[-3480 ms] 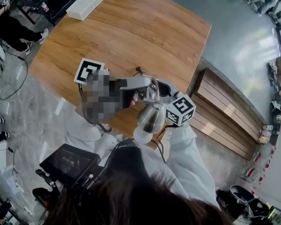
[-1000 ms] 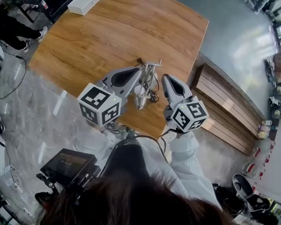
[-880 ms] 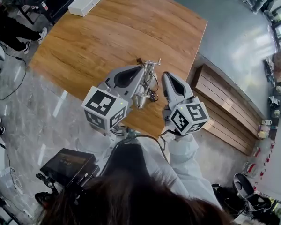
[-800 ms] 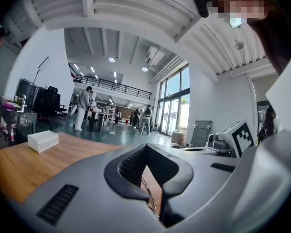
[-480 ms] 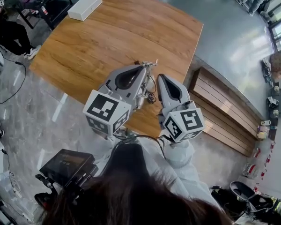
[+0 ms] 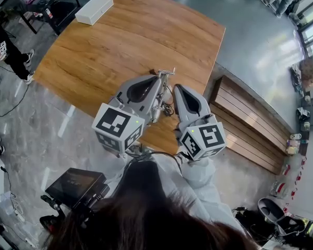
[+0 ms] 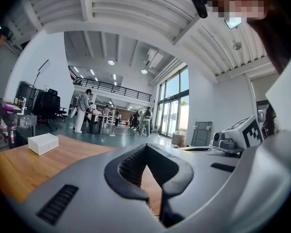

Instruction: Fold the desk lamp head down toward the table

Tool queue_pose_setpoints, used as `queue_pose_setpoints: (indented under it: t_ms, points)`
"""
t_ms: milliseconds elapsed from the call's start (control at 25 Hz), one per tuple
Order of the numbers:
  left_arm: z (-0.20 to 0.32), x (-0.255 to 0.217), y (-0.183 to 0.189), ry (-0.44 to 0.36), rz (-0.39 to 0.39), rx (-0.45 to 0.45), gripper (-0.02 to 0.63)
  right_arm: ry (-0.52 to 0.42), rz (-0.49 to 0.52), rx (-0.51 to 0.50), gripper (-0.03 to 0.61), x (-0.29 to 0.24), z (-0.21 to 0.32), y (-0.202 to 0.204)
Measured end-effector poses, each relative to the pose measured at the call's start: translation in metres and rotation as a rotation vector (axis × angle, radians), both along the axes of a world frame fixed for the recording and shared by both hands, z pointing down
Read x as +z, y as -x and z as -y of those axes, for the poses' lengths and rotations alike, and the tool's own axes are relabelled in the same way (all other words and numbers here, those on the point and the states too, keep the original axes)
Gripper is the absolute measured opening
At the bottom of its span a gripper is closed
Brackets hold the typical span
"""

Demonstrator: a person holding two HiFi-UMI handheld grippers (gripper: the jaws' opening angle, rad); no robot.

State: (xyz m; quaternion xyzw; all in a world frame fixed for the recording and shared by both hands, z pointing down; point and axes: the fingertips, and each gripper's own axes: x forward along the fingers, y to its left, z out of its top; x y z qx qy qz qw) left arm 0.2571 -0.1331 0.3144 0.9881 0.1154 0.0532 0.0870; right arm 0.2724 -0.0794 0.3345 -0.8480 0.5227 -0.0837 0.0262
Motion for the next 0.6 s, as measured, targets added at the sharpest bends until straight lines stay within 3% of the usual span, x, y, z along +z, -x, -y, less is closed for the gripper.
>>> queue_pose_setpoints:
  t_ms: [600]
  points:
    - [-0.002, 0.009, 0.005, -0.009, 0.004, 0.005, 0.003, 0.024, 0.010, 0.006, 0.000, 0.014, -0.004, 0.004]
